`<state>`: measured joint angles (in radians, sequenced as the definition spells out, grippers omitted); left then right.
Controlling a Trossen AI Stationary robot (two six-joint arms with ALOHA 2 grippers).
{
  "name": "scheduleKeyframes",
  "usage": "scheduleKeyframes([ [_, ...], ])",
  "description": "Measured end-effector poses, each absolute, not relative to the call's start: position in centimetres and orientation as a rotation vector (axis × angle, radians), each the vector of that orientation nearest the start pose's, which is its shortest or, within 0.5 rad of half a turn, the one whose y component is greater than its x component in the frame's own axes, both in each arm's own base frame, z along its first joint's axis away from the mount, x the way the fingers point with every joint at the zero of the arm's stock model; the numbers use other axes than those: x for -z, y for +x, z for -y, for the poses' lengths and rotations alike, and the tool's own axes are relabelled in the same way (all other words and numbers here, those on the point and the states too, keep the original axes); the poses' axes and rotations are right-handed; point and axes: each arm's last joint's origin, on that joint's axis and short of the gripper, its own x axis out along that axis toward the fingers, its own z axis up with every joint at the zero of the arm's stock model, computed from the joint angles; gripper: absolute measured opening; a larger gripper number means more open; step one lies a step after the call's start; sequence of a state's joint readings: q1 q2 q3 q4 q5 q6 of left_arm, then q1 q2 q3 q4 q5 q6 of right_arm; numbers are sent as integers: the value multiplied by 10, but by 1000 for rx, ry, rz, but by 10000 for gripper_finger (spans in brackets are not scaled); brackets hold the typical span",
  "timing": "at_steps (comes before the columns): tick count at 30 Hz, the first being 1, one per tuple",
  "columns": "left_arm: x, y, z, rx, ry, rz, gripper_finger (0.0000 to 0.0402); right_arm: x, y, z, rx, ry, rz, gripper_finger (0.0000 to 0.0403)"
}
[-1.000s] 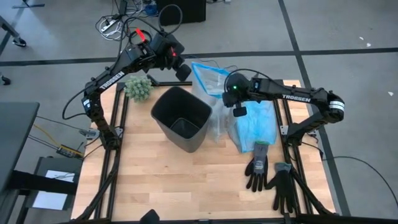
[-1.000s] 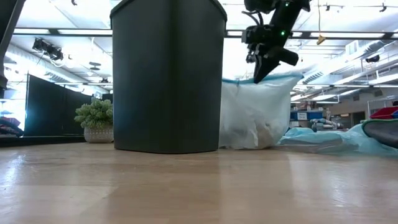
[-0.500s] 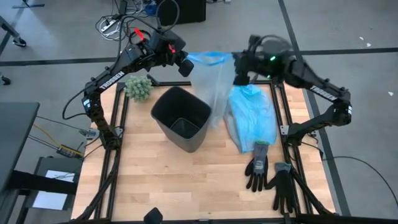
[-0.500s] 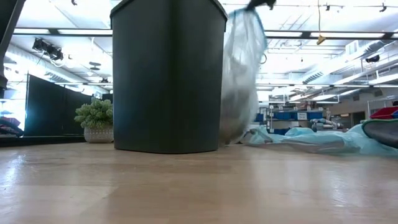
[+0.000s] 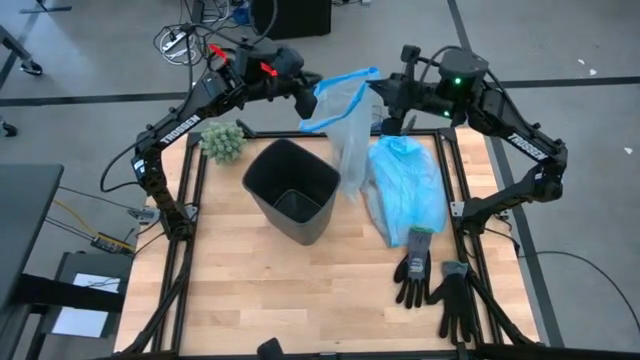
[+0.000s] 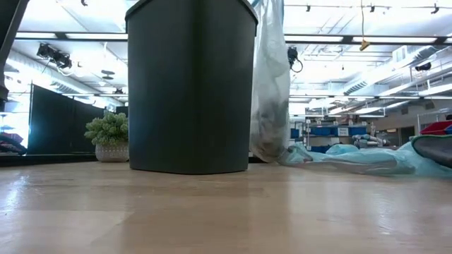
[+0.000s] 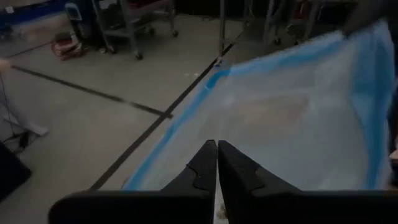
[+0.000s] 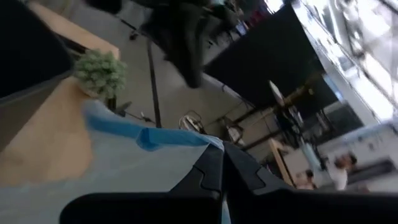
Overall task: Place trash/remove bag and relplace
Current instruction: Remove the trash bag from the bin
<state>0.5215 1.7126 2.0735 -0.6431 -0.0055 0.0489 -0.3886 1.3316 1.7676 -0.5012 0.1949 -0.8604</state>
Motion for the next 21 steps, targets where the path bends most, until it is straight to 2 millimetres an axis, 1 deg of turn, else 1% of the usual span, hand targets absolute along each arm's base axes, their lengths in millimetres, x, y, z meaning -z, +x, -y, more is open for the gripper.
scheduleKeyframes([
  [2, -481, 311, -179, -518, -22, -283, 29, -512, 225, 96, 451, -865, -312, 0],
  [5, -479, 307, -184, -567, -24, -305, 32, -514, 215, 91, 400, -872, -294, 0],
  [9, -478, 303, -189, -596, -33, -321, 32, -512, 200, 84, 327, -855, -340, 0],
  [13, -475, 307, -194, -584, -35, -308, 33, -505, 190, 85, 301, -799, -413, 0],
  [15, -471, 314, -198, -542, -37, -296, 33, -500, 189, 86, 289, -776, -463, 0],
  [17, -465, 323, -201, -465, -57, -289, 33, -498, 191, 88, 290, -769, -482, 0],
  [19, -456, 335, -205, -364, -90, -278, 33, -499, 194, 91, 330, -773, -481, 0],
  [21, -448, 349, -204, -261, -119, -257, 33, -502, 198, 94, 403, -779, -460, 0],
])
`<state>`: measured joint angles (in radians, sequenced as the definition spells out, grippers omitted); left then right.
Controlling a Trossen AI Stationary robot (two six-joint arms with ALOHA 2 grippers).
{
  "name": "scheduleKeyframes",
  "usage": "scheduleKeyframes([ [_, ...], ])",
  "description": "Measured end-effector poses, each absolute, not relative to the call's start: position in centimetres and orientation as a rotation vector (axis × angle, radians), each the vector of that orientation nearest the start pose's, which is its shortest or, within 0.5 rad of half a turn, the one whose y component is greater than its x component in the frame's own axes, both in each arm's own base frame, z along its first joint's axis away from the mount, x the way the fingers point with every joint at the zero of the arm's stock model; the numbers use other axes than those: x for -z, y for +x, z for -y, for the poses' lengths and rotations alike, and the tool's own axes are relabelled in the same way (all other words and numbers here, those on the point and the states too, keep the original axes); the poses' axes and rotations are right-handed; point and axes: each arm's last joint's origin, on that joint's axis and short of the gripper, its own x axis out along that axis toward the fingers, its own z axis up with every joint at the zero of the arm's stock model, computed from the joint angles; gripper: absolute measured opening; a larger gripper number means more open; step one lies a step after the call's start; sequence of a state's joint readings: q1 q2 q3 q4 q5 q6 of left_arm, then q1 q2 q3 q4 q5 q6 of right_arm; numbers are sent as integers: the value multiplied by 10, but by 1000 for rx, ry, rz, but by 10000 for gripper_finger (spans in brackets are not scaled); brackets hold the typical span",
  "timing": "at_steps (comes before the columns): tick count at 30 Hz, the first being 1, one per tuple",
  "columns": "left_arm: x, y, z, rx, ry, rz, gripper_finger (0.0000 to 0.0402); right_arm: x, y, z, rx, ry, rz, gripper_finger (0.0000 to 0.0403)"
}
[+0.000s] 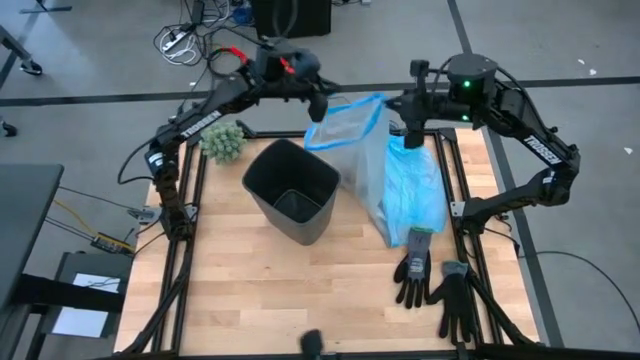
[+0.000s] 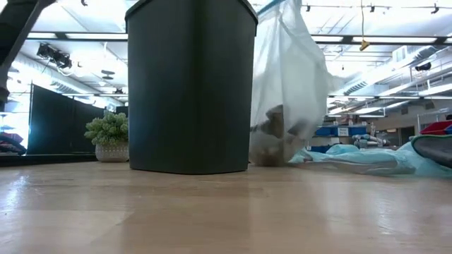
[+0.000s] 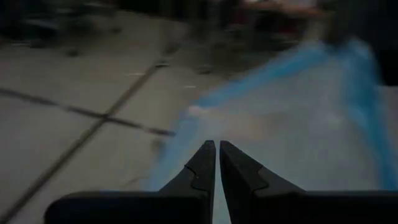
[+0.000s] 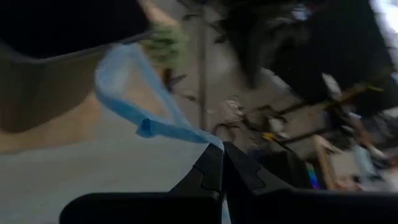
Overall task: Place trash/remove bag and relplace
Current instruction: Remove the trash bag from the bin
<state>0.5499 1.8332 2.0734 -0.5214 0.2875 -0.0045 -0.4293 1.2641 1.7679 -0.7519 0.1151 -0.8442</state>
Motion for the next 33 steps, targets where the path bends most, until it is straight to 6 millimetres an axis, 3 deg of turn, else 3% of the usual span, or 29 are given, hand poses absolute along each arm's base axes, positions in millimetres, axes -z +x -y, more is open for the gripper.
scheduleKeyframes([
  [5, -445, 371, -195, -164, -110, -172, 33, -507, 210, 104, 524, -756, -404, 0],
  [11, -451, 374, -190, -219, -67, -134, 47, -489, 232, 118, 609, -704, -529, 0],
  [15, -452, 373, -189, -221, -60, -133, 90, -482, 244, 125, 646, -703, -567, 0],
  [23, -445, 375, -190, -215, -80, -182, 204, -490, 254, 130, 661, -728, -442, 0],
  [26, -445, 374, -192, -261, -72, -177, 229, -493, 255, 130, 630, -732, -391, 0],
  [30, -445, 371, -200, -383, -66, -183, 211, -494, 255, 130, 626, -733, -370, 0],
  [33, -445, 368, -205, -431, -63, -182, 153, -494, 255, 131, 631, -716, -373, 0],
])
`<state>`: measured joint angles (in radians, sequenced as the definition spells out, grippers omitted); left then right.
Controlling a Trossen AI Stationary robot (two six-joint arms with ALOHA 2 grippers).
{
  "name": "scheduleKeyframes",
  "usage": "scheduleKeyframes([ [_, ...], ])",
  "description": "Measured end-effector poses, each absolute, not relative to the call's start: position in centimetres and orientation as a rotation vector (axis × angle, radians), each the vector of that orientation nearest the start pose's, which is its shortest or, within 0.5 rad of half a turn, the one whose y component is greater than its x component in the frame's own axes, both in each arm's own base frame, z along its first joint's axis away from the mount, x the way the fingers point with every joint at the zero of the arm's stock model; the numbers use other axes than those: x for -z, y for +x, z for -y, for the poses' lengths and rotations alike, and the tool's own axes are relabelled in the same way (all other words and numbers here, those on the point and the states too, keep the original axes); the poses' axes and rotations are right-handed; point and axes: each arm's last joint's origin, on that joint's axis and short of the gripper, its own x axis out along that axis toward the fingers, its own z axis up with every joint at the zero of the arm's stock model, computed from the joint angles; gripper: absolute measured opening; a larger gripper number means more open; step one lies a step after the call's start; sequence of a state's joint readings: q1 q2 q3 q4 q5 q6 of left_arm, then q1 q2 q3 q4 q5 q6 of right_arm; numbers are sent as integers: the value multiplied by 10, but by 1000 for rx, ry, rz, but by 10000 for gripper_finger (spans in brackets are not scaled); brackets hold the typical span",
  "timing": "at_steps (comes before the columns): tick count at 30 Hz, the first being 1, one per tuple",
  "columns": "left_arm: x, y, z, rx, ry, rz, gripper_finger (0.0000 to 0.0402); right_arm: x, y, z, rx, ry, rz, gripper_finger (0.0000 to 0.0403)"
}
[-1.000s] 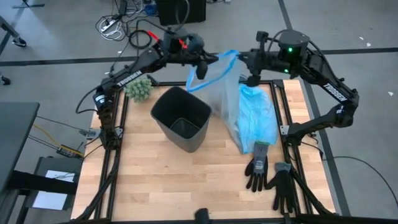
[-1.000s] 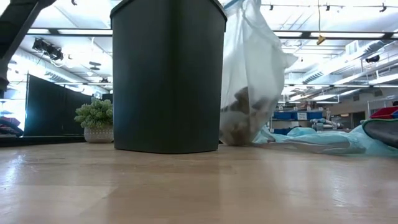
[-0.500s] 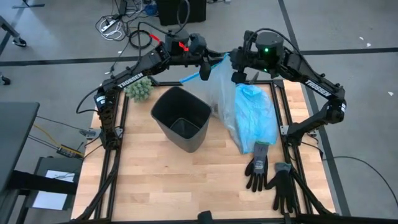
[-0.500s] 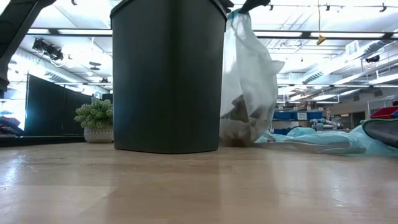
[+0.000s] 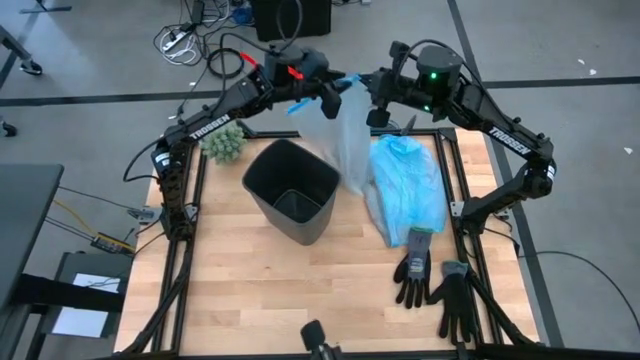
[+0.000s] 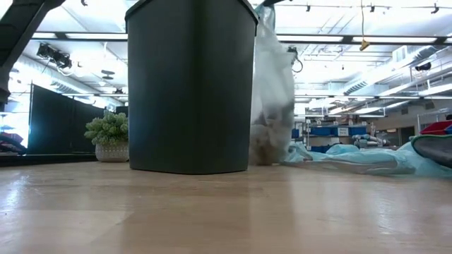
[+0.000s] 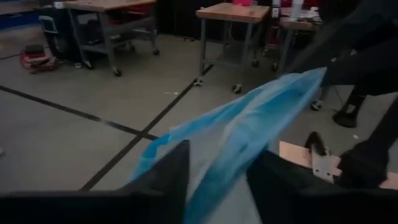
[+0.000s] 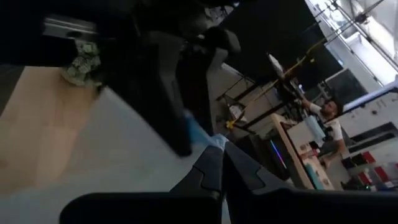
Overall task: Place trash/remove bag and relplace
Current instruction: Remove the trash bag from the bin
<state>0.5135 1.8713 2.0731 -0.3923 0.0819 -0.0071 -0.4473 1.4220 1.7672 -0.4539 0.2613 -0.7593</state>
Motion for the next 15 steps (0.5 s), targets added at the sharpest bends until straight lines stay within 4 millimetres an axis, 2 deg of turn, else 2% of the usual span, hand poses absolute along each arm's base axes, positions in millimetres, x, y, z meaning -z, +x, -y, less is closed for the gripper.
scheduleKeyframes([
  [4, -445, 365, -210, -440, -63, -182, 35, -491, 254, 131, 672, -630, -389, 0],
  [5, -446, 364, -210, -437, -63, -180, 19, -489, 253, 131, 675, -598, -399, 0],
  [9, -448, 361, -213, -474, -58, -171, 6, -477, 248, 132, 664, -455, -490, 18],
  [15, -448, 355, -224, -616, -47, -175, 3, -452, 232, 134, 596, -128, -670, 83],
])
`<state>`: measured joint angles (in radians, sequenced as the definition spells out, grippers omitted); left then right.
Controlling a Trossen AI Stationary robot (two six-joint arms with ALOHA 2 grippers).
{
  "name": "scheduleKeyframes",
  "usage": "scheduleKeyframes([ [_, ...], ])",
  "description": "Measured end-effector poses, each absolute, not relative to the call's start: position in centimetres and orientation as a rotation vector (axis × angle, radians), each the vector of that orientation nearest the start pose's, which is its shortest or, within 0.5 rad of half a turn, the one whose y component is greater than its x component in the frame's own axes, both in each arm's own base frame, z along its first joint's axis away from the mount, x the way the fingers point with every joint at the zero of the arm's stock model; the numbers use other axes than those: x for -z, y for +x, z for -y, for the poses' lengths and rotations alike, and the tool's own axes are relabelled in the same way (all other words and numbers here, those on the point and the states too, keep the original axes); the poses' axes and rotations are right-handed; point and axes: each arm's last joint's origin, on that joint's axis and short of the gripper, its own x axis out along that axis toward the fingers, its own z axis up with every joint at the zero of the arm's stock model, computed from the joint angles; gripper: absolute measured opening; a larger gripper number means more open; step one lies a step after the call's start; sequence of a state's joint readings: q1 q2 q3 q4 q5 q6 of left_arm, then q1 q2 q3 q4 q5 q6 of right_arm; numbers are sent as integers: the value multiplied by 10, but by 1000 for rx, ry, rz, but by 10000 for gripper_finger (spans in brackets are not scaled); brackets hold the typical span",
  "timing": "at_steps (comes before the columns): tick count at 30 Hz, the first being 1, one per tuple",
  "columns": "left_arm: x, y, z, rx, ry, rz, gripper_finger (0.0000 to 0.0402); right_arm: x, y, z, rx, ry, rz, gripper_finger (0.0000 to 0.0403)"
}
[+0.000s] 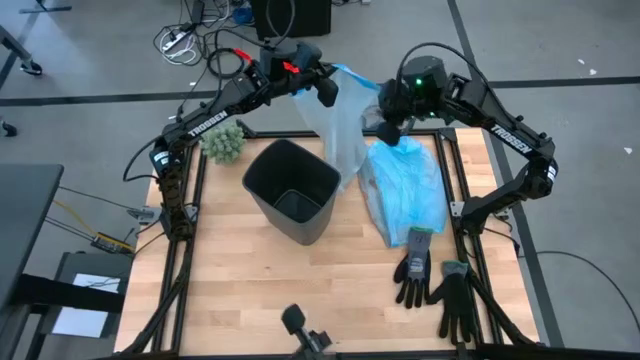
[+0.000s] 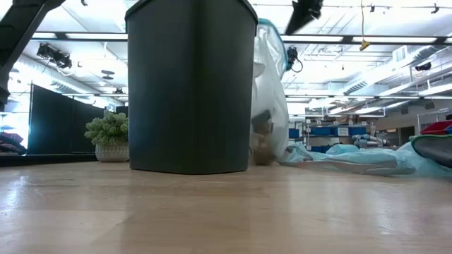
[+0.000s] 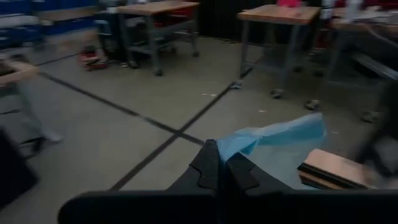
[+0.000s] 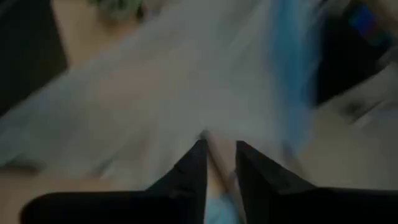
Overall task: Place trash/remove bag and relplace
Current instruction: Remove the trash bag from the bin
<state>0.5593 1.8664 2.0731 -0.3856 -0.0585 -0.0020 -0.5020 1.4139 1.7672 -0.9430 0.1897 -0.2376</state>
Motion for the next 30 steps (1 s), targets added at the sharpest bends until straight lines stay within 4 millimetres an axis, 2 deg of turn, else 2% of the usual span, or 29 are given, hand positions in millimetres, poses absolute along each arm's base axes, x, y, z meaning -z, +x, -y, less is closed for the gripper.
scheduleKeyframes([
  [4, -445, 345, -236, -731, -51, -208, 2, -439, 223, 130, 529, 100, -762, 123],
  [8, -432, 333, -246, -847, -75, -359, 2, -426, 221, 128, 521, 221, -827, 138],
  [11, -420, 323, -249, -917, -89, -501, 7, -409, 226, 129, 515, 233, -868, 136],
  [18, -403, 303, -252, -1005, -83, -771, 10, -369, 243, 138, 466, 245, -841, 125],
  [24, -389, 284, -246, -1054, -65, -1043, 13, -349, 249, 140, 423, 274, -819, 123],
  [30, -390, 280, -248, -1094, -50, -1060, 39, -339, 251, 143, 400, 256, -816, 123],
])
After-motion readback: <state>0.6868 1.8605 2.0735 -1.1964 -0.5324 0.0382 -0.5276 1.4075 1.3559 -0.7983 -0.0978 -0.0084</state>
